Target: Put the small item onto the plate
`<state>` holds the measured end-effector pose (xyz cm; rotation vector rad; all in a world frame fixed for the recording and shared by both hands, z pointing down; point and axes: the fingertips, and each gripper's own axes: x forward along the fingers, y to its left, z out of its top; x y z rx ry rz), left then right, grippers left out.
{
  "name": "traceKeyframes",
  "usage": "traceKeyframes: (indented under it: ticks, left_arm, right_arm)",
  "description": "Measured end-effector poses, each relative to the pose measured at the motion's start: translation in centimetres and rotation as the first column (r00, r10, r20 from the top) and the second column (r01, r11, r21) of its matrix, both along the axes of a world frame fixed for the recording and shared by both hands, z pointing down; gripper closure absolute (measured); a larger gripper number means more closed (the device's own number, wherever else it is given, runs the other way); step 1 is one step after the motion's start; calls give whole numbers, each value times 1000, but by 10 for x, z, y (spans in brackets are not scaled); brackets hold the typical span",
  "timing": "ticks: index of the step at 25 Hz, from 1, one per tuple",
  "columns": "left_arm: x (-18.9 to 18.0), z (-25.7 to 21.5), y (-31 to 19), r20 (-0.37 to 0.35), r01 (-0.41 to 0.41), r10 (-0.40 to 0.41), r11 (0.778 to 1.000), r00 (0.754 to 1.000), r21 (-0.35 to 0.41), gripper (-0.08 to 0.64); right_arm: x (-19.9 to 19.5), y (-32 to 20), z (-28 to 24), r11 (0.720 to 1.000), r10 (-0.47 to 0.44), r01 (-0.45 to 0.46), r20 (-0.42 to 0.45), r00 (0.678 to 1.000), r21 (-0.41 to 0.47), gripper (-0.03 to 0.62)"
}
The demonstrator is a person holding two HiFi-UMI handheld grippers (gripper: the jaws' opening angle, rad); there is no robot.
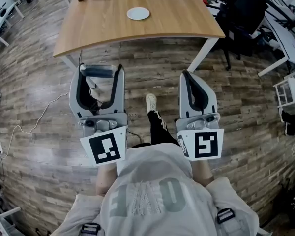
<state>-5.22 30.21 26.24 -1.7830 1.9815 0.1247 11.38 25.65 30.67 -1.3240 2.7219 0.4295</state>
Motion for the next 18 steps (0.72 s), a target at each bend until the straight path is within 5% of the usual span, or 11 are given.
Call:
traceKeyframes:
  ticks: [10, 18]
  left_arm:
    - [-40, 0, -168, -6, 44, -44, 999, 999, -18, 245]
    - [-76, -35, -289, -25, 122, -123, 992, 992, -16, 245]
  right_arm:
    - [-23, -163, -5, 1000, -4, 4, -14, 1000, -6, 575]
    - [-67, -306, -45, 992, -123, 124, -66, 990, 3, 574]
